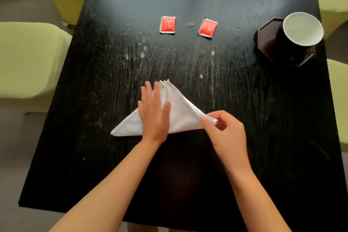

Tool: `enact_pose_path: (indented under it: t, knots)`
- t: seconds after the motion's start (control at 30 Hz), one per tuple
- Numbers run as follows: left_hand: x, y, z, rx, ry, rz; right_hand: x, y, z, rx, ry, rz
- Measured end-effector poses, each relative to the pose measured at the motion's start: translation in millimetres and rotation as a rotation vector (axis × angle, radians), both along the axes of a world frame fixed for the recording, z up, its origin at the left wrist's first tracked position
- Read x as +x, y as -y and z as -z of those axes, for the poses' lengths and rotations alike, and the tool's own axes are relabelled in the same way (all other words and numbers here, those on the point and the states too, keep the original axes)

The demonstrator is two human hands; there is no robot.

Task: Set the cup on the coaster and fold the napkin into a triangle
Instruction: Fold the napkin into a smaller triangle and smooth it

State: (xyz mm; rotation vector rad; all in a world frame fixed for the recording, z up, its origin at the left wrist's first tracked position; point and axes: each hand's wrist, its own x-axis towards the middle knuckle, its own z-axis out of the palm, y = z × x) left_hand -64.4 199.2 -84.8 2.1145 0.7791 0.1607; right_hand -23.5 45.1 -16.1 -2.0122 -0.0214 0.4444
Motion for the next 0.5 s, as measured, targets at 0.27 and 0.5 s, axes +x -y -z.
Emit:
enact_pose_path:
  t: [0.27, 0.5]
  knots:
    - [-48, -33, -94, -0.829, -0.029, -0.189, -38, -62, -25, 0.169, 0.037, -0.17]
    - [-63, -47, -100, -0.832, -0.007, -0.085, -67, -83, -19, 0.193, 0.173, -0.276]
